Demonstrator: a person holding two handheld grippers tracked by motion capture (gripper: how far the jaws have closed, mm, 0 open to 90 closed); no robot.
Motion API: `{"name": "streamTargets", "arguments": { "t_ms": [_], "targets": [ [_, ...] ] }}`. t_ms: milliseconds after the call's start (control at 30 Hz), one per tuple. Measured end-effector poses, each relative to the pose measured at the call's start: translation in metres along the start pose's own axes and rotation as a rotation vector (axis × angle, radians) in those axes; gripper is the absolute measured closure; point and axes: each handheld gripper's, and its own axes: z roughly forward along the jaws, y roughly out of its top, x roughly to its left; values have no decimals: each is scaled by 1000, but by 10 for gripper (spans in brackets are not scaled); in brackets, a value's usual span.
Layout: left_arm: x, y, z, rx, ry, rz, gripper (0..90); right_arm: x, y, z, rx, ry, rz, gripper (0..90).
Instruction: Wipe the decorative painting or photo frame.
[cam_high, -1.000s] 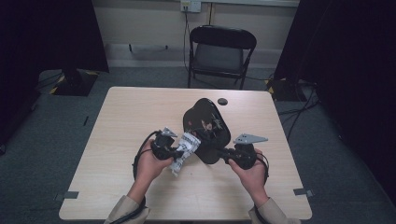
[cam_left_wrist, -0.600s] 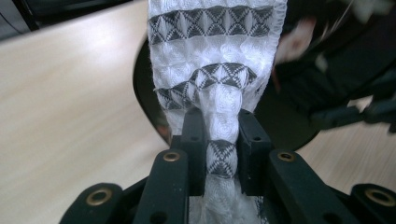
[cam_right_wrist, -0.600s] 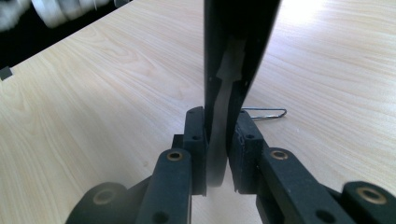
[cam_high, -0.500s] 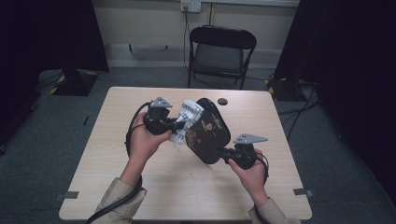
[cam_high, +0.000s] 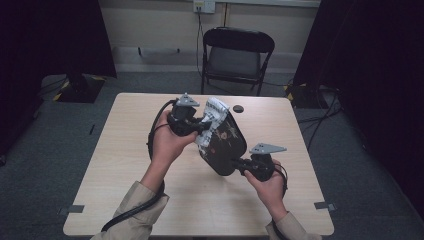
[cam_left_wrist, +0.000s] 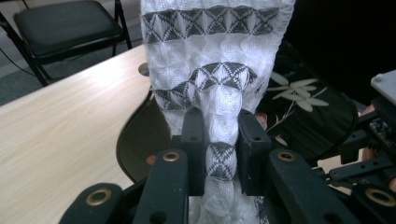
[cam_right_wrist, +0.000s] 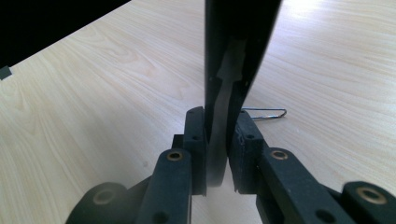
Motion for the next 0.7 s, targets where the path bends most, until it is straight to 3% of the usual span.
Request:
{"name": "streamTargets", "arguments": {
  "t_ms": [433, 700],
  "targets": [
    [5, -25, 12, 56, -1, -17, 758, 0, 0, 0, 1, 0, 1, 790],
    [10, -54, 26, 100, -10, -56, 758, 0, 0, 0, 2, 0, 3, 790]
  ]
}}
